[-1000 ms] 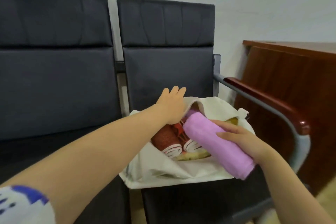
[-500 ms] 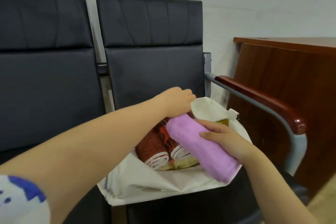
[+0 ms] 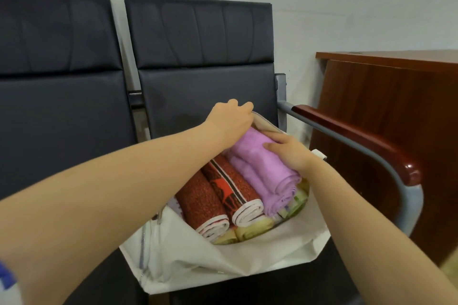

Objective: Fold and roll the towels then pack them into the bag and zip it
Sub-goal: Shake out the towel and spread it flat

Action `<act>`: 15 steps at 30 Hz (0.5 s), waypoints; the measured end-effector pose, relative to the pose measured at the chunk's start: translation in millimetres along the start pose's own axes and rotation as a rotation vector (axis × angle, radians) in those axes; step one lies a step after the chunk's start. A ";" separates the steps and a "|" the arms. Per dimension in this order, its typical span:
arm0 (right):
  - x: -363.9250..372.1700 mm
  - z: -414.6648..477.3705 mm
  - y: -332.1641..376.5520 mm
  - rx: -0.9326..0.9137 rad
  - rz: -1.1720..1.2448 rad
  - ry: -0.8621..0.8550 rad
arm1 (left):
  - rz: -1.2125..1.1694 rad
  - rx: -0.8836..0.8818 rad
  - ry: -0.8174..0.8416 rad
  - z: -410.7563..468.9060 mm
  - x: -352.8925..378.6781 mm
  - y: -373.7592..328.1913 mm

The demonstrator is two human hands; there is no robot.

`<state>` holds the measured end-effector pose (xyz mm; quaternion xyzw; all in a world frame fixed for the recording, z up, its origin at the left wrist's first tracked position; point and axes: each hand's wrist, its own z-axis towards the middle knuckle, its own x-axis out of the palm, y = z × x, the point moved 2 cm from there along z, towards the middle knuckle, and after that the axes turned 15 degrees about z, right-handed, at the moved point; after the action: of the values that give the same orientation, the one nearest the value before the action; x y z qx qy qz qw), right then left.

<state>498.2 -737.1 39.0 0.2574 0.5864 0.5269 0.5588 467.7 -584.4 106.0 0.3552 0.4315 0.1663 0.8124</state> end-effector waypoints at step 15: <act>-29.0 7.1 -36.9 0.249 -0.067 -0.043 | -0.037 0.100 -0.031 -7.0 -6.0 -16.4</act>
<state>522.5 -772.1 18.0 0.3164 0.6436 0.4254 0.5520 457.9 -596.2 95.1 0.3898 0.4332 0.1237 0.8032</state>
